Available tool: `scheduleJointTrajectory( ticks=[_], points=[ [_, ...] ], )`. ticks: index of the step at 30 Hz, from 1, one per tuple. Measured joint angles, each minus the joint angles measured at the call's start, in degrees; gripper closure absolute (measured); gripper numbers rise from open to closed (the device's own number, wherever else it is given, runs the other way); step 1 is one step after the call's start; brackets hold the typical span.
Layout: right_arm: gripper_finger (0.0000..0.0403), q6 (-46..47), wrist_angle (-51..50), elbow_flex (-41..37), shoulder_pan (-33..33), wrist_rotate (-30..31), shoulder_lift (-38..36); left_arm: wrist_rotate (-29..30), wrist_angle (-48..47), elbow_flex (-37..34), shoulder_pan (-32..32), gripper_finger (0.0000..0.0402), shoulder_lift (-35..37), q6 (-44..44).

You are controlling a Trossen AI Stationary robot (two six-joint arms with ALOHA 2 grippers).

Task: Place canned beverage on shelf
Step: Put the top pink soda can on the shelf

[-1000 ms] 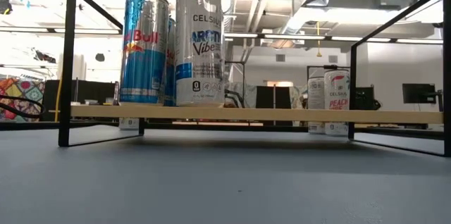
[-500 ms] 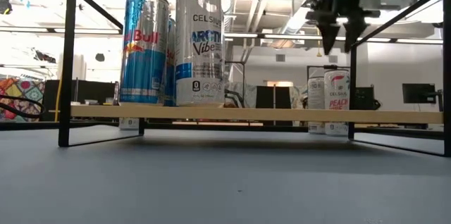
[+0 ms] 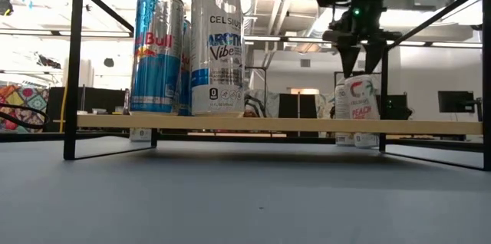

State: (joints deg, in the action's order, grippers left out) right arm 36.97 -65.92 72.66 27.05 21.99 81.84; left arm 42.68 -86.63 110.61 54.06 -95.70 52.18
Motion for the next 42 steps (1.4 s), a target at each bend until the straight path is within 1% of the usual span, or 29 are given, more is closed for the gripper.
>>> scheduleJointTrajectory(
  ticks=[8,16,18,21,27,30,35,42],
  points=[
    [0.0120,-1.21,-0.17,0.00,-1.03,0.27,-2.18,-0.02,-0.04,0.00,0.00,0.0115,0.00,-0.44],
    [0.0120,-19.45,-0.81,0.01,-3.37,2.12,-3.50,0.04,-0.04,0.00,0.00,0.0115,0.00,-0.44],
    [0.0120,-24.51,-1.06,0.00,-2.83,1.07,-3.50,0.07,-0.04,0.00,0.00,0.0115,0.00,-0.36],
    [0.0120,-29.07,-0.93,0.02,-1.48,-0.98,-3.50,0.09,-0.04,0.00,0.00,0.0115,0.00,0.05],
    [0.0120,-29.98,-0.43,-0.48,1.74,-6.93,-3.50,0.15,-0.04,0.00,0.00,0.0115,0.00,0.11],
    [0.0120,-29.94,-0.06,-3.14,2.67,-7.82,-3.50,0.17,-0.04,0.00,0.00,0.0115,0.00,0.13],
    [0.0120,-30.13,3.14,-7.47,3.54,-5.34,-3.80,0.17,-0.07,0.00,0.00,0.0115,0.00,-0.04],
    [0.0121,-31.51,5.41,-7.69,3.52,-4.98,-3.94,0.41,-0.09,0.00,-0.11,0.0115,0.00,-0.48]
  ],
)
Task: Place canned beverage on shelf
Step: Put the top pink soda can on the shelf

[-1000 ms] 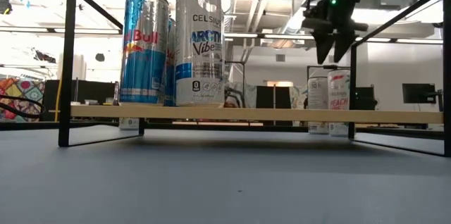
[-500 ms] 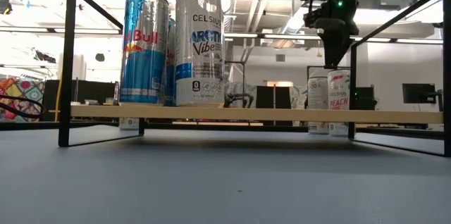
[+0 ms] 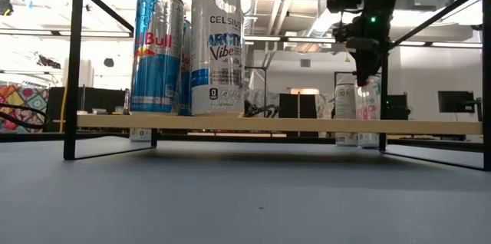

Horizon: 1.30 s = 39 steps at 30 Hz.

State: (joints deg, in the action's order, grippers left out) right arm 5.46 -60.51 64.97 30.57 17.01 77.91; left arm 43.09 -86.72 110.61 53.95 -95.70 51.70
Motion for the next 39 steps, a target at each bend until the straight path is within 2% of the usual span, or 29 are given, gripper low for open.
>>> scheduleJointTrajectory(
  ticks=[3,15,25,29,39],
  points=[
    [0.0121,0.09,-1.14,0.04,-0.15,2.01,-0.51,0.10,0.00,0.00,0.00,0.0115,0.00,0.00],
    [0.0122,0.97,-0.92,1.68,-1.86,1.82,-3.58,0.73,0.00,0.00,-0.02,0.0115,0.00,-0.04],
    [0.0121,-2.93,-0.66,1.75,-1.11,3.70,-3.54,0.81,0.00,-0.02,-0.02,0.0115,0.00,-0.04],
    [0.0121,-2.50,-0.71,1.73,-0.15,-0.39,-3.52,0.86,0.00,-0.02,-0.04,0.0115,0.00,-0.04],
    [0.0121,-2.76,-0.07,-3.79,1.97,-2.01,-3.69,0.85,0.00,-0.02,-0.04,0.0115,0.00,-0.04]
  ],
)
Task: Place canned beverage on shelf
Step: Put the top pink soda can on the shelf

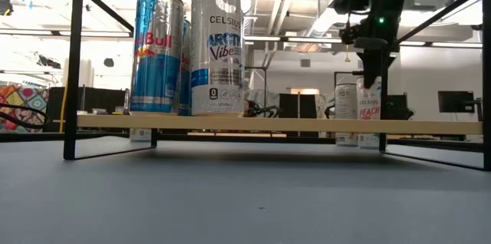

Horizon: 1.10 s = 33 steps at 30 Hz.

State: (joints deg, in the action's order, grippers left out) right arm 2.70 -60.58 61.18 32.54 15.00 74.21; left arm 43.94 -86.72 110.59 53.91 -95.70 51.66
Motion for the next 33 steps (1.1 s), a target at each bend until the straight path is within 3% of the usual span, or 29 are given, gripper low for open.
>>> scheduleJointTrajectory(
  ticks=[7,13,19,33],
  points=[
    [0.0133,-0.17,-0.39,0.54,-1.07,0.02,0.18,0.18,0.00,0.00,0.00,0.0115,0.00,-0.46],
    [0.0191,0.24,-0.85,0.71,-0.96,-0.06,0.15,0.25,0.04,0.00,0.00,0.0115,0.00,-0.11],
    [0.0193,0.26,-2.01,1.58,-4.02,0.60,0.17,0.25,0.02,0.00,0.00,0.0115,0.00,-0.54],
    [0.0193,2.24,-6.51,21.57,-16.27,4.60,0.19,0.24,0.01,0.00,0.00,0.0115,0.00,-1.07]
  ],
)
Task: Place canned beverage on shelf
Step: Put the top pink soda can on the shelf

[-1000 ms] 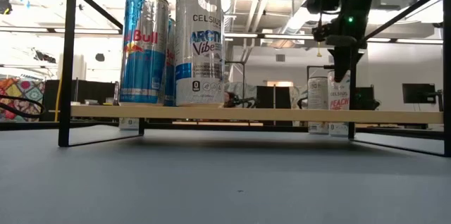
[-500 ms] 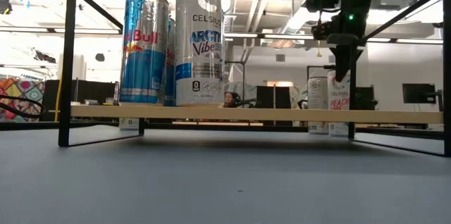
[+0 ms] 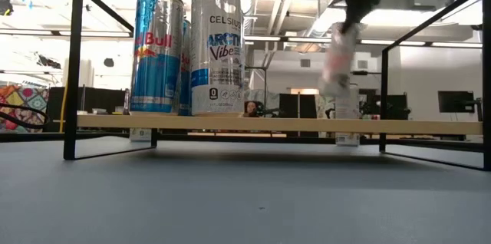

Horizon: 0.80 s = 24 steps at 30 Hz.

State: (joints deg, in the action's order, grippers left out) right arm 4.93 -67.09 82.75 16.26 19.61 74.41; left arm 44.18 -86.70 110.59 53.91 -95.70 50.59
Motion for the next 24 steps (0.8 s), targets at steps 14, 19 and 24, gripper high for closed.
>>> scheduleJointTrajectory(
  ticks=[14,19,24],
  points=[
    [0.0193,-5.18,-7.87,22.94,-15.03,-0.34,20.05,0.12,0.03,0.00,0.00,0.0115,0.00,-0.04],
    [0.0193,-7.83,-13.89,31.37,-16.81,-0.32,28.67,0.15,0.04,0.00,0.00,0.0115,0.00,0.04],
    [0.0193,-10.79,-14.54,36.71,-17.81,-2.06,34.49,0.17,0.05,0.00,0.00,0.0115,0.00,0.02]
  ],
)
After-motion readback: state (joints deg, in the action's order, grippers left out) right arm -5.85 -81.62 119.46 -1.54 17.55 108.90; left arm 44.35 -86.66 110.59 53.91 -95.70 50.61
